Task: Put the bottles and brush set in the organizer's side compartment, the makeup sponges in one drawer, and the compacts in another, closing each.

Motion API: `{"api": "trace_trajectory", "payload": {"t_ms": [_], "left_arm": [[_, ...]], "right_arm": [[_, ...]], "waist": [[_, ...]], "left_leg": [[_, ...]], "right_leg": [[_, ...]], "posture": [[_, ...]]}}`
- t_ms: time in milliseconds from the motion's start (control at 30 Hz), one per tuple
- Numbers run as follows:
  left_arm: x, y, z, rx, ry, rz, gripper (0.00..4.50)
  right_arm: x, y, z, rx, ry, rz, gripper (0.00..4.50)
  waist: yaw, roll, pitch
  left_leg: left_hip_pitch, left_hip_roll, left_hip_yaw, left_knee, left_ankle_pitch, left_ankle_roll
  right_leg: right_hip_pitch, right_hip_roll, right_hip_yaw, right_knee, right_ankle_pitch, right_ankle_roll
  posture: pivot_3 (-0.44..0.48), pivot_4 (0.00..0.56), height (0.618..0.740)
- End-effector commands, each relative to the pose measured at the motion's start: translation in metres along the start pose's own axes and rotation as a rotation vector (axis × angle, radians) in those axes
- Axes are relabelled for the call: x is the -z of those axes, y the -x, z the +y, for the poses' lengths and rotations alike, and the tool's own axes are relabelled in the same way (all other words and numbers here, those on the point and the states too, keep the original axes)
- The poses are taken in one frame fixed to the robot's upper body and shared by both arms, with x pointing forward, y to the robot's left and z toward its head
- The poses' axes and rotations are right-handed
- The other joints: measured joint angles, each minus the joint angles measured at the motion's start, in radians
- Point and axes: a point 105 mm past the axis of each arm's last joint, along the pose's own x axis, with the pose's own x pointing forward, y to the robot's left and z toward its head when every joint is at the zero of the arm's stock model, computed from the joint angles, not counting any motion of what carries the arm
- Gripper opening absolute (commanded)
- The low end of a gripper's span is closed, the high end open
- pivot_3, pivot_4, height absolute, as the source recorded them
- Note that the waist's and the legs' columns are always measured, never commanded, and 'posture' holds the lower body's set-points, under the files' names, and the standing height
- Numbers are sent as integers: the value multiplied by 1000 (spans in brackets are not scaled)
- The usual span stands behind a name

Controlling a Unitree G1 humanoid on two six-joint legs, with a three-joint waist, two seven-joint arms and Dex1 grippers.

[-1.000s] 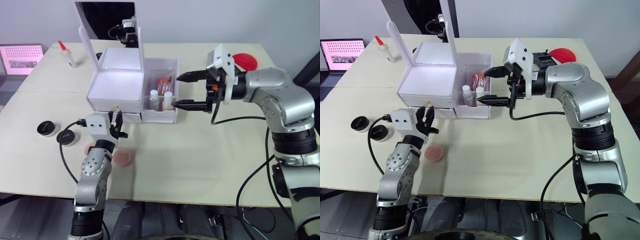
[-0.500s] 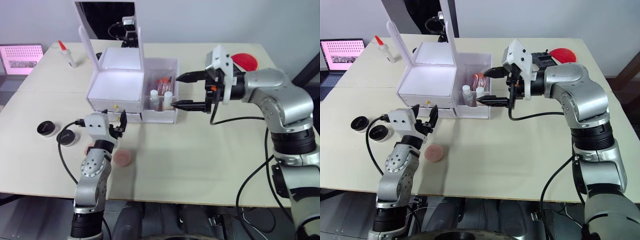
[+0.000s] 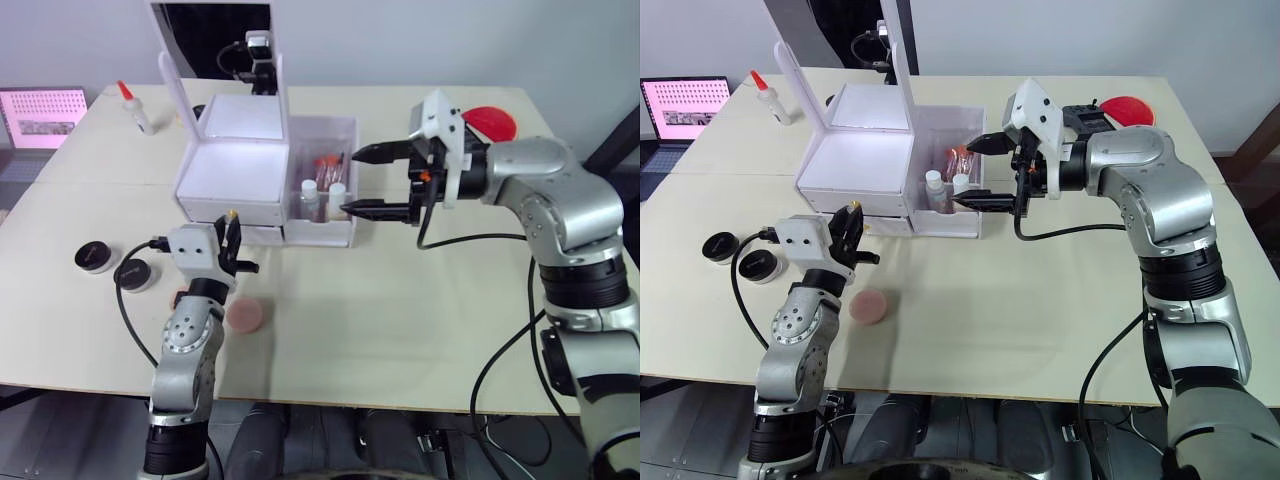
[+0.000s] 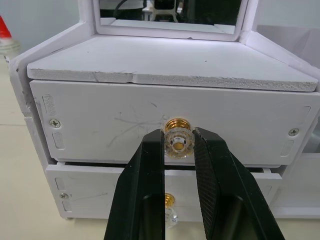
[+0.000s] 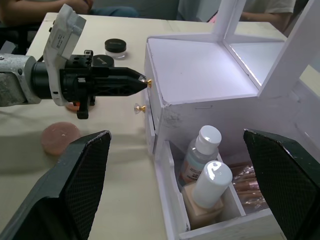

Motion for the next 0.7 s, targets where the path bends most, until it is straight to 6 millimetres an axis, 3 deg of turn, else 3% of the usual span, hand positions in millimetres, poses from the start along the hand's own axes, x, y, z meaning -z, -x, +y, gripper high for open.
{"api": "trace_trajectory", "payload": {"t_ms": [33,200,467,700], "left_arm": [[-20,7,-6,36,26,-65,298],[-28,28,-16,103,54,-27,298],[-36,75,1,24,-38,40,298],[-34,95,0,5,-12,82,298]], "right_arm": [[-11,-3,1,-10,40,-29,4500],[-10,-7,2,-28,34,-37,4500],[-10,-22,8,-109,22,-57,4500],[-10,-30,7,-137,19,-69,4500]], "waist": [[-1,0,0],[-1,0,0],[-2,-1,1],[-9,-2,1]], "left_leg": [[0,0,0,0,0,0],[0,0,0,-2,0,0],[-1,0,2,-4,0,0],[-1,0,9,-12,0,0]], "right_leg": [[0,0,0,0,0,0],[-1,0,0,-1,0,0],[-1,-1,1,-6,0,0],[-3,-3,4,-14,0,1]], "posture": [[0,150,740],[0,150,740],[0,150,740],[0,150,740]]}}
